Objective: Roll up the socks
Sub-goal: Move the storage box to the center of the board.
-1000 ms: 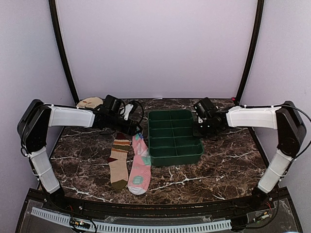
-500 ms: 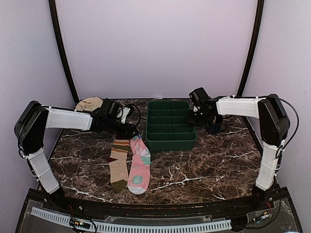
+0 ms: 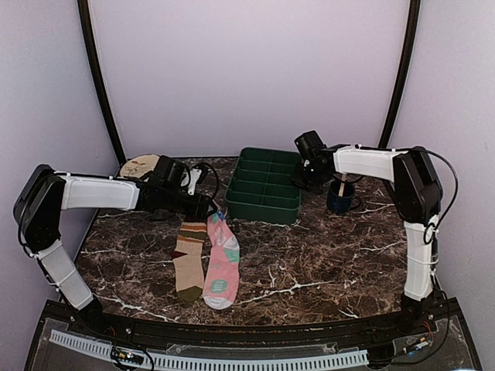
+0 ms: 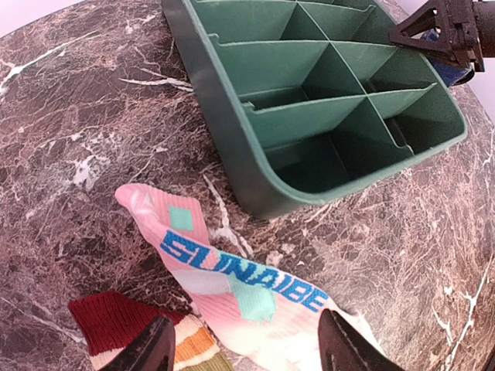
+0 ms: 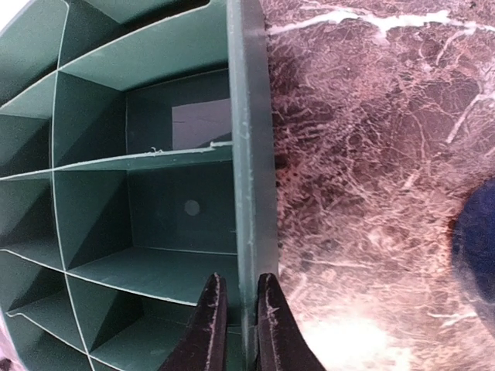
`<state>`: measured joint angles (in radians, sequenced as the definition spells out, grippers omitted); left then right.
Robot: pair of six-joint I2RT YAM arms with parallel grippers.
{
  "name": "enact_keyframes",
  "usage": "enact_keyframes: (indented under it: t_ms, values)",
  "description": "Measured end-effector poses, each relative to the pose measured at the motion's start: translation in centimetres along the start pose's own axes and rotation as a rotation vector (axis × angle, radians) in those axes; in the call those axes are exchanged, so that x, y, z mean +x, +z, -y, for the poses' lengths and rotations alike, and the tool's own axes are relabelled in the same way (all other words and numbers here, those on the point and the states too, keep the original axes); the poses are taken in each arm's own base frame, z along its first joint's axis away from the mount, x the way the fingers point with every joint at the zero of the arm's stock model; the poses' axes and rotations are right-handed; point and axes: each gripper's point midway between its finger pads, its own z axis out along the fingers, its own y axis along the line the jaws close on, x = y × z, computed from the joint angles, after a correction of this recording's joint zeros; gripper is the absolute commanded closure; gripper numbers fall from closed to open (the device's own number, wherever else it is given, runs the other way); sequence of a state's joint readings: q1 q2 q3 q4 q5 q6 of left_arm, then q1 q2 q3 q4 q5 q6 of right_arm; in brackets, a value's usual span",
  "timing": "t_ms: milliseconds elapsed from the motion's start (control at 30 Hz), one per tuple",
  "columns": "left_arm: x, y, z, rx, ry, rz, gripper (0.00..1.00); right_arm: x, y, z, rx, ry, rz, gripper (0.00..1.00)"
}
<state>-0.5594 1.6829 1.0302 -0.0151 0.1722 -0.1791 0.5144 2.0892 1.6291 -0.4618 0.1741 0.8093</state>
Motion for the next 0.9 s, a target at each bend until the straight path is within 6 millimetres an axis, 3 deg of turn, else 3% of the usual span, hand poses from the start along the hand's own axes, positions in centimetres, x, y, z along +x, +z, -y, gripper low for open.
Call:
enact_keyframes:
  t_ms: [233,567,800,900]
  values:
    - [0.8,-0.2,0.0,0.004,-0.016,-0.009,0.34,-0.9,1.2,-2.1,0.004,0.143,0.032,1.00]
    - [0.8,-1.7,0.3,0.015,-0.023,0.021,0.34,-0.5,2.3,-5.5,0.005,0.400,0.076,1.00]
    - [1.9,-2.6,0.3,0.016,-0.035,0.025,0.34,0.4,3.1,-9.0,-0.014,0.504,0.104,0.88]
    - [2.1,-3.0,0.3,0.017,-0.041,0.031,0.34,1.2,3.1,-10.0,-0.025,0.523,0.104,0.76]
